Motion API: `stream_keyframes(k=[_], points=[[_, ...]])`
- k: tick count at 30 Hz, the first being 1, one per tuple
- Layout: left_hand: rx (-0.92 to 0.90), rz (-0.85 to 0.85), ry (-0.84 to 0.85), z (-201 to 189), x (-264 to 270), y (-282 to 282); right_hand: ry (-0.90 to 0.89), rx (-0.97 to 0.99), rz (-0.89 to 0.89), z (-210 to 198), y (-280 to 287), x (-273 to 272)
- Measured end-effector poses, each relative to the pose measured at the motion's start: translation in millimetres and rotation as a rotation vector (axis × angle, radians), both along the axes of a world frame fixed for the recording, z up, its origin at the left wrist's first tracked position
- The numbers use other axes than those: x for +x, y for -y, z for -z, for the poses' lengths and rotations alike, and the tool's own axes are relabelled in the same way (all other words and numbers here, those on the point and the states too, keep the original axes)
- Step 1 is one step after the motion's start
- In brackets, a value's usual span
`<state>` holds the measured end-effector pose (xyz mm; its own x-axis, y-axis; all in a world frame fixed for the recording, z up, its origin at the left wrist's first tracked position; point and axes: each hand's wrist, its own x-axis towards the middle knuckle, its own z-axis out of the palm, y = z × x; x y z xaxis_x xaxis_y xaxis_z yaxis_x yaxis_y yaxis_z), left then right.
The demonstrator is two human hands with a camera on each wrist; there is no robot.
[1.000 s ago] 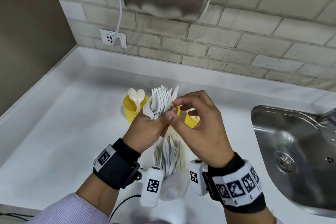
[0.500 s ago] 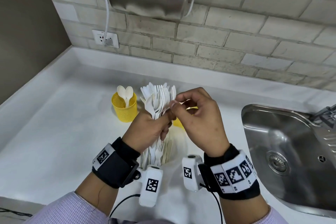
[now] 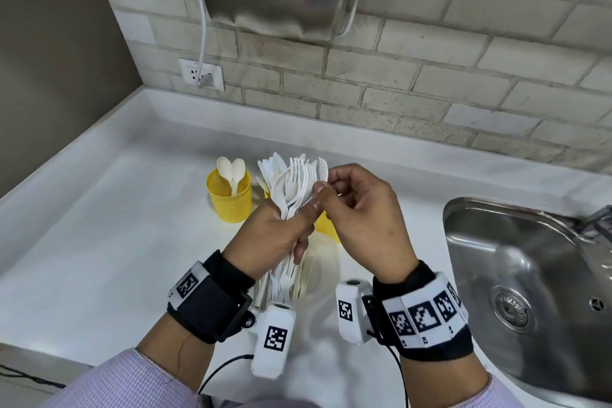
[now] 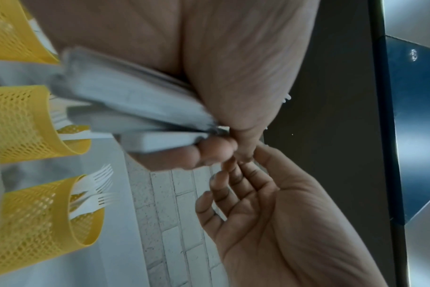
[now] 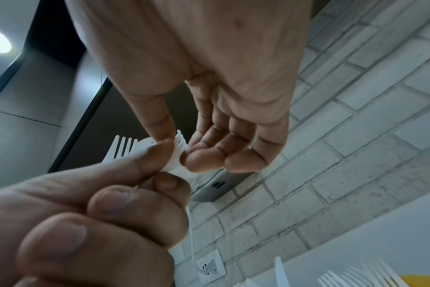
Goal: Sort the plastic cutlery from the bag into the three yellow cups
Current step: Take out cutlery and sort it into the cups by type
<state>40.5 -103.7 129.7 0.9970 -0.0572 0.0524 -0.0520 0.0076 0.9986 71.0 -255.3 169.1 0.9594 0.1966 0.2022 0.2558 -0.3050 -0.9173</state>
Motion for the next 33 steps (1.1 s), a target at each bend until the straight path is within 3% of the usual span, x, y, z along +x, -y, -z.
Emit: stream_keyframes(k=[4, 9, 15, 20, 24, 26, 33], points=[[0.014, 0.053, 0.022, -3.3, -3.4, 2.8, 0.034, -0.120, -0.001, 0.7, 5.3, 4.4], [-0.033, 0.060, -0.017, -0.7, -2.7, 6.3, 0.053, 0.090, 0.187, -3.9, 12.7, 12.5], [-0.028, 0.080, -0.031, -6.3, -4.1, 11.9, -0.188, 0.164, 0.019, -1.9, 13.0, 4.9], [-0.009, 0.105, -0.080, -9.3, -9.7, 16.8, -0.244, 0.515, 0.078, -12.0, 16.4, 6.0], [-0.007, 0.098, -0.105, -7.9, -12.1, 16.3, -0.157, 0.798, 0.139, -27.6, 30.5, 8.4], [-0.007, 0.100, -0.127, -7.7, -13.2, 15.8, -0.055, 0.720, 0.096, -29.3, 35.4, 7.3], [0.044, 0.169, -0.183, -4.5, -14.8, 15.0, 0.239, -0.015, -0.214, -27.6, 30.3, -1.8]])
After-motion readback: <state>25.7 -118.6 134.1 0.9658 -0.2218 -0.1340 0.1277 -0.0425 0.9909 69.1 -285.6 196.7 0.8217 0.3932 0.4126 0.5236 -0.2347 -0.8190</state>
